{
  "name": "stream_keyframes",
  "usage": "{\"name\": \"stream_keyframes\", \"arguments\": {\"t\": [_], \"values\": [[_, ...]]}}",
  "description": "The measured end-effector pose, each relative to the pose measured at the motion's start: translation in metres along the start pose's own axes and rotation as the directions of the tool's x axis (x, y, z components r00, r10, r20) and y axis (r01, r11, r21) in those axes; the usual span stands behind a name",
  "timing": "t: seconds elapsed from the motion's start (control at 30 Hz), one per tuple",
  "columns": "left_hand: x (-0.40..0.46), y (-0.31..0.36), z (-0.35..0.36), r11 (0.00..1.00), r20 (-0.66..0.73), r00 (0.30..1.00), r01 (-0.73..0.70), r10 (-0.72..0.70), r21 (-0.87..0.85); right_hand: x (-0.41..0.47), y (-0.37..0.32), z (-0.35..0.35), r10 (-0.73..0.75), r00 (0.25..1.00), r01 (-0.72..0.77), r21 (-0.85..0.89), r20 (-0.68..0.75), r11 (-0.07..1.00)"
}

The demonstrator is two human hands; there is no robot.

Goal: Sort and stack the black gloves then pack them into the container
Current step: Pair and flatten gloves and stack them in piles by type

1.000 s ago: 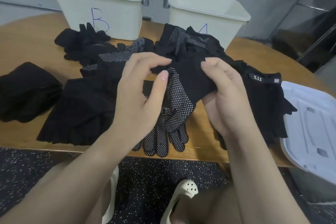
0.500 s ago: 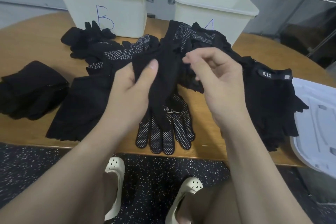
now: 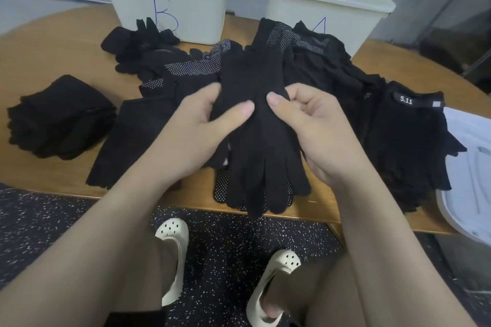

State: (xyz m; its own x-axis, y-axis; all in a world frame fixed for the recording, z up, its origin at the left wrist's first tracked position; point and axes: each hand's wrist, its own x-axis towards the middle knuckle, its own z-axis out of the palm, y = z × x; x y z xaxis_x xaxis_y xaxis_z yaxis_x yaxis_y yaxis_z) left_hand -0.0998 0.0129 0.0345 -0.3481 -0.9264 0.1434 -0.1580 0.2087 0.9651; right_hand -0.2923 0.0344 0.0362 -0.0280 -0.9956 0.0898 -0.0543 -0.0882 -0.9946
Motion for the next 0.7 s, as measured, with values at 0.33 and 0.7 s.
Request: {"name": "stream_keyframes", "arguments": {"t": [0.33, 0.7], "values": [[0.024, -0.04, 0.001, 0.928, -0.175, 0.981, 0.143, -0.086, 0.344, 0.027, 0.038, -0.006, 0.084, 0.989, -0.128, -0.441, -0.118, 0.888], [0.023, -0.036, -0.005, 0.883, -0.229, 0.954, 0.27, -0.192, 0.384, 0.03, 0.046, -0.005, 0.015, 0.984, -0.133, -0.676, -0.178, 0.725]]}}
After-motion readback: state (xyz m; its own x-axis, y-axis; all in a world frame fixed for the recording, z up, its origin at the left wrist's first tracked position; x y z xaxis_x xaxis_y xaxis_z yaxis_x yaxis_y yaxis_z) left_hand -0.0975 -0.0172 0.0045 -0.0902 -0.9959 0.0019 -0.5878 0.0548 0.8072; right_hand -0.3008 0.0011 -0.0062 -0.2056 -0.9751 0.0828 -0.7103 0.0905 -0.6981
